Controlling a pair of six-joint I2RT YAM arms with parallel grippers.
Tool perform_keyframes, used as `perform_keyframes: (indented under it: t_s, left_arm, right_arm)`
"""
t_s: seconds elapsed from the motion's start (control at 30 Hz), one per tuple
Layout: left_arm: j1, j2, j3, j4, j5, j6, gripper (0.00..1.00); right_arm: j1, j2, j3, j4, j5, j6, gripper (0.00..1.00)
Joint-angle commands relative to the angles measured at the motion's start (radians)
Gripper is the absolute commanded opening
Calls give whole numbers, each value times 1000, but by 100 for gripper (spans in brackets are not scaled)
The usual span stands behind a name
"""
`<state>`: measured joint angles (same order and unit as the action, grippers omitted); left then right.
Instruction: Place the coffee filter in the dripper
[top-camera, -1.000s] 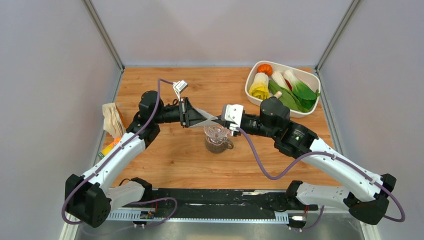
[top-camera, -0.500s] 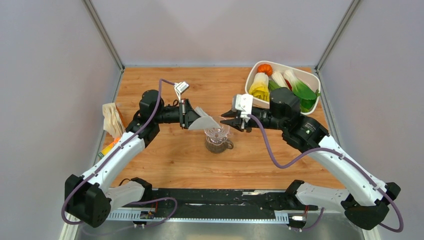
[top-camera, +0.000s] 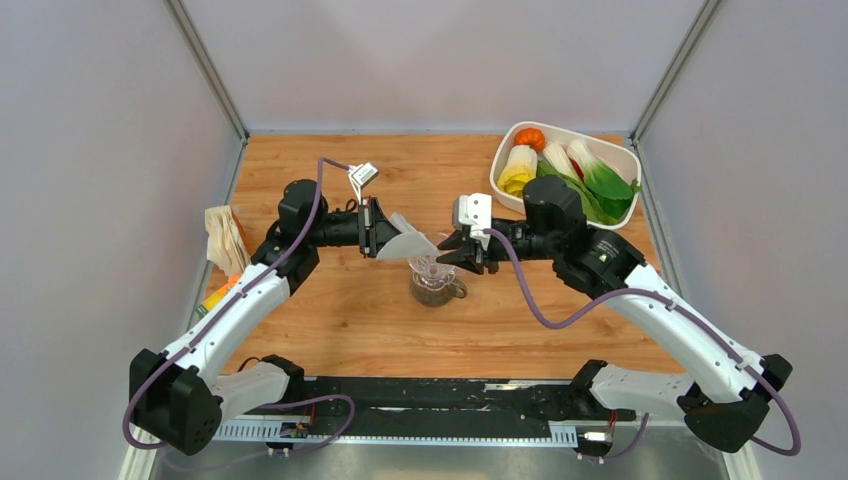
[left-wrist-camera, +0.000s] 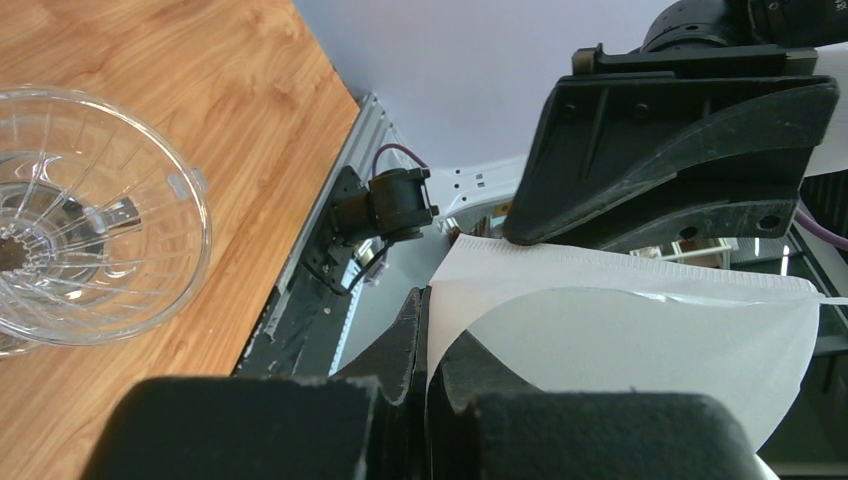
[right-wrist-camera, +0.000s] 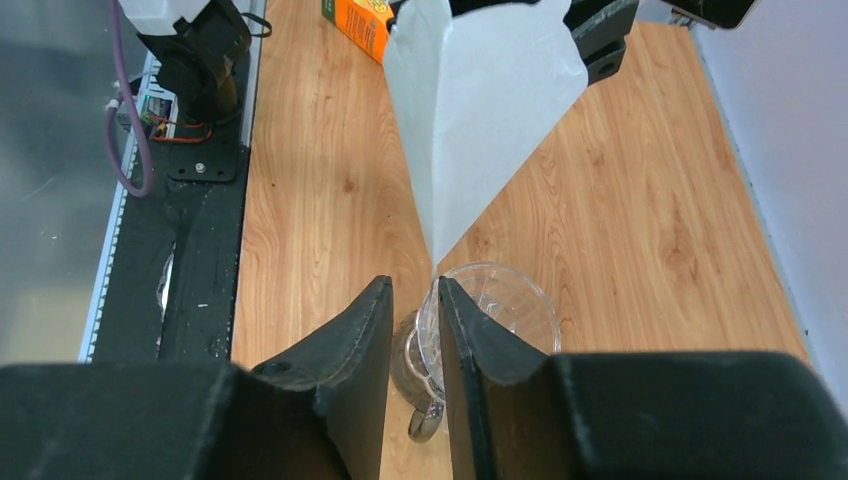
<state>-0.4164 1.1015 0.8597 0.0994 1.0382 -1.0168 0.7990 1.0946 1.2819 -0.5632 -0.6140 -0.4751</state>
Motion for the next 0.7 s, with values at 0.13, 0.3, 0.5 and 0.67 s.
perform_keyframes:
  t_s: [0.13,0.3,0.5,0.67]
  left_arm:
    - [5,-5,33,44,23,-17,0]
    - [6,-15,18,76,34,-53,0]
    - [7,-31,-7,233,65,-162,0]
    - [7,-31,-4,226,76,-161,0]
  right_arm:
    - [2,35,20,51,26,-4,17]
    - [4,31,3,53,35,-17,0]
    - [3,10,-28,40,63,-51,0]
    - [2,-2,-31,36,86,-59,0]
